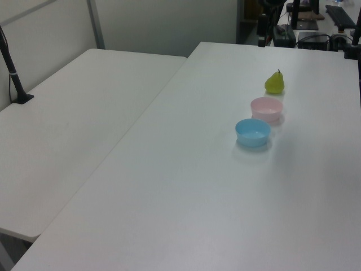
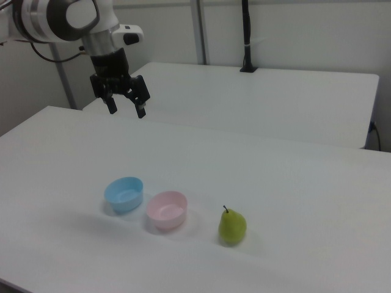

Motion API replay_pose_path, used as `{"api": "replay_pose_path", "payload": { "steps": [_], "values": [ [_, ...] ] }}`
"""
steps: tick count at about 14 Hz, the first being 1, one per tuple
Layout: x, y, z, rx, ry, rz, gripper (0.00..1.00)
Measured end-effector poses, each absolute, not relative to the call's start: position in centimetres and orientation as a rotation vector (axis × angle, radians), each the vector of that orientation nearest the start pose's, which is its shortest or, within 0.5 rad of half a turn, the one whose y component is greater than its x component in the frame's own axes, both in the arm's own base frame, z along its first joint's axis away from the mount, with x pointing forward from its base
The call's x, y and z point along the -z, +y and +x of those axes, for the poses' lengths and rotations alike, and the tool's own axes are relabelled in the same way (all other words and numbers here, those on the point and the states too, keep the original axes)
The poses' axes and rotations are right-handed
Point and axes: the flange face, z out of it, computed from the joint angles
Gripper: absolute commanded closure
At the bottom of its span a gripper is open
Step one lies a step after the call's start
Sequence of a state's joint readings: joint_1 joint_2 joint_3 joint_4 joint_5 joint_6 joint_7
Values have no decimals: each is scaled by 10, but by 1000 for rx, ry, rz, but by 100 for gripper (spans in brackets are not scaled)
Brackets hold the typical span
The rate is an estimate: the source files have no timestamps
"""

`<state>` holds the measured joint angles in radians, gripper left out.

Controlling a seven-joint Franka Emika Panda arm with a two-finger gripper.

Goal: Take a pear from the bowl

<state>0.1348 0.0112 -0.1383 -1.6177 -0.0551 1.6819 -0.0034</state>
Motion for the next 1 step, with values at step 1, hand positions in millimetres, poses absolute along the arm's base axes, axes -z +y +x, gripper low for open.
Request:
{"api": "replay_pose_path", "payload": {
  "steps": [1],
  "values": [
    [-608,-7,566,84,-7,-3196,0]
  ]
}}
